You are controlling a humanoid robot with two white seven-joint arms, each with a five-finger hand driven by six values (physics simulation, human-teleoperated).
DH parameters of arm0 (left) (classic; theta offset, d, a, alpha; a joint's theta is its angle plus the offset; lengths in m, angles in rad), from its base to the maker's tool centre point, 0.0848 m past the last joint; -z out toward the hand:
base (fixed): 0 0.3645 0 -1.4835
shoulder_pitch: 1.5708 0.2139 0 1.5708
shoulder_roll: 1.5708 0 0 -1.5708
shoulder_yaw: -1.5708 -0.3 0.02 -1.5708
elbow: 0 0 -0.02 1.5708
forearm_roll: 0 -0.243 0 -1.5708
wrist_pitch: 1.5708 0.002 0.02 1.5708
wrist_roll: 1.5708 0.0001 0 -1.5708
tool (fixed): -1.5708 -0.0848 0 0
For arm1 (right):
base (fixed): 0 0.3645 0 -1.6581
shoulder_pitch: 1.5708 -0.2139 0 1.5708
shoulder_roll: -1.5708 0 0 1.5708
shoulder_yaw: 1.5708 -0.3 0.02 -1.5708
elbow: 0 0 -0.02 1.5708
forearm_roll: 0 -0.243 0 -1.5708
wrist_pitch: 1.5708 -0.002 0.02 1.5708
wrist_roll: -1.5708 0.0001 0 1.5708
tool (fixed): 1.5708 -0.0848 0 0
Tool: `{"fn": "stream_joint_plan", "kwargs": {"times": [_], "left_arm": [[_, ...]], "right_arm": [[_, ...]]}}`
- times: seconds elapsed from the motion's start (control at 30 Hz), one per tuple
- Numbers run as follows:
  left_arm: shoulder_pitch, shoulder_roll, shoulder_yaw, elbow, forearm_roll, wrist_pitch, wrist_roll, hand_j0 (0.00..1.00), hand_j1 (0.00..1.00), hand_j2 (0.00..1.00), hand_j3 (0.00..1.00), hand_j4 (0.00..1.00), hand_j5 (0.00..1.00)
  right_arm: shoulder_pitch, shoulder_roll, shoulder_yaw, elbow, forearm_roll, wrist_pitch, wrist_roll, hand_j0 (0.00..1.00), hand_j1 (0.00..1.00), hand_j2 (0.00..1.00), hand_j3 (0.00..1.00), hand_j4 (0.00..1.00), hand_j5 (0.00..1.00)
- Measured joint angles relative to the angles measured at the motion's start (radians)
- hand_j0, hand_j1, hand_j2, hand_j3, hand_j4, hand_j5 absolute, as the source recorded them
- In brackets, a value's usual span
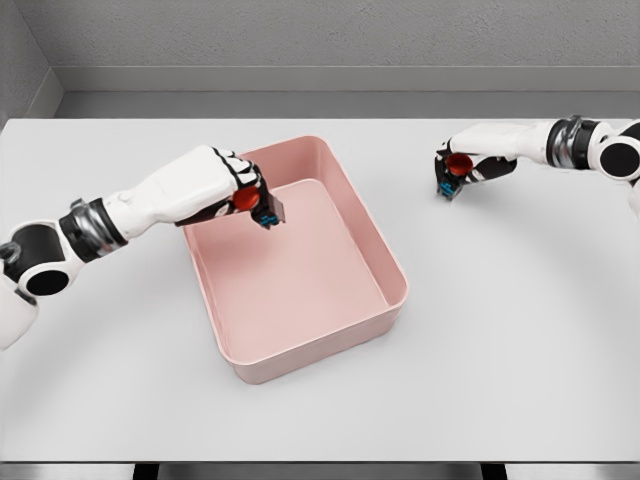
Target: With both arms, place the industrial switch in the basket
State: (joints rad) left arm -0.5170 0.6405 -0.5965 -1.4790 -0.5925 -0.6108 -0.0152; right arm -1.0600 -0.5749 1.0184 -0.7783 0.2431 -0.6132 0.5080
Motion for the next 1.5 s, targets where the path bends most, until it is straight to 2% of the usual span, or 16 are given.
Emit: {"fn": "stream_joint_plan", "kwargs": {"times": [0.07,0.17,0.5,0.53,0.87,0.9,0.93,1.0,1.1,1.2,1.3,1.5], "left_arm": [[-0.003,-0.001,0.001,-0.003,-0.001,0.000,0.004,0.74,0.74,0.74,0.74,0.74,0.74],[-0.003,-0.003,0.001,-0.005,0.000,0.000,0.007,0.81,0.81,0.81,0.81,0.81,0.81],[-0.003,-0.015,-0.001,-0.006,-0.001,0.000,0.008,0.84,0.84,0.84,0.84,0.84,0.84],[-0.003,-0.016,-0.001,-0.005,-0.001,0.000,0.009,0.87,0.87,0.87,0.87,0.87,0.87],[0.002,-0.014,0.001,-0.007,0.005,0.000,0.010,0.87,0.87,0.87,0.87,0.87,0.87],[0.006,-0.012,0.001,-0.014,0.006,0.000,0.010,0.91,0.91,0.91,0.91,0.91,0.91],[0.017,-0.007,0.001,-0.027,0.008,0.000,0.010,1.00,1.00,1.00,1.00,1.00,1.00],[0.021,0.056,0.001,-0.080,0.024,0.000,0.009,1.00,1.00,1.00,1.00,1.00,1.00],[0.000,0.227,0.008,-0.168,0.062,0.000,0.005,1.00,1.00,1.00,1.00,1.00,1.00],[-0.003,0.348,0.009,-0.213,0.076,0.000,0.003,1.00,1.00,1.00,1.00,1.00,1.00],[-0.005,0.392,0.004,-0.227,0.076,0.000,0.001,1.00,1.00,1.00,1.00,1.00,1.00],[-0.003,0.411,0.001,-0.234,0.073,0.000,-0.001,1.00,1.00,1.00,1.00,1.00,1.00]], "right_arm": [[-0.003,0.000,-0.001,-0.007,0.000,0.000,0.001,0.41,0.41,0.41,0.41,0.41,0.41],[-0.009,-0.001,-0.002,-0.028,0.000,0.000,0.001,0.41,0.41,0.41,0.41,0.41,0.41],[-0.015,-0.007,-0.002,-0.120,-0.001,-0.001,0.007,0.41,0.41,0.41,0.41,0.41,0.41],[-0.017,-0.008,-0.002,-0.128,-0.002,0.000,0.007,0.41,0.41,0.41,0.41,0.41,0.41],[-0.026,-0.025,-0.003,-0.231,-0.003,0.000,0.022,0.40,0.40,0.40,0.40,0.40,0.40],[-0.028,-0.028,-0.003,-0.245,-0.003,0.000,0.024,0.40,0.40,0.40,0.40,0.40,0.40],[-0.028,-0.031,-0.003,-0.258,-0.004,0.000,0.025,0.40,0.40,0.40,0.40,0.40,0.40],[-0.040,-0.039,-0.003,-0.285,-0.005,0.000,0.027,0.40,0.40,0.40,0.40,0.40,0.40],[-0.046,-0.052,-0.003,-0.323,-0.007,0.000,0.029,0.40,0.40,0.40,0.40,0.40,0.40],[-0.054,-0.065,-0.003,-0.371,-0.009,0.000,0.030,0.40,0.40,0.40,0.40,0.40,0.40],[-0.060,-0.073,-0.003,-0.418,-0.009,-0.001,0.031,0.40,0.40,0.40,0.40,0.40,0.40],[-0.066,-0.078,-0.003,-0.517,-0.013,-0.001,0.032,0.40,0.40,0.40,0.40,0.40,0.40]]}}
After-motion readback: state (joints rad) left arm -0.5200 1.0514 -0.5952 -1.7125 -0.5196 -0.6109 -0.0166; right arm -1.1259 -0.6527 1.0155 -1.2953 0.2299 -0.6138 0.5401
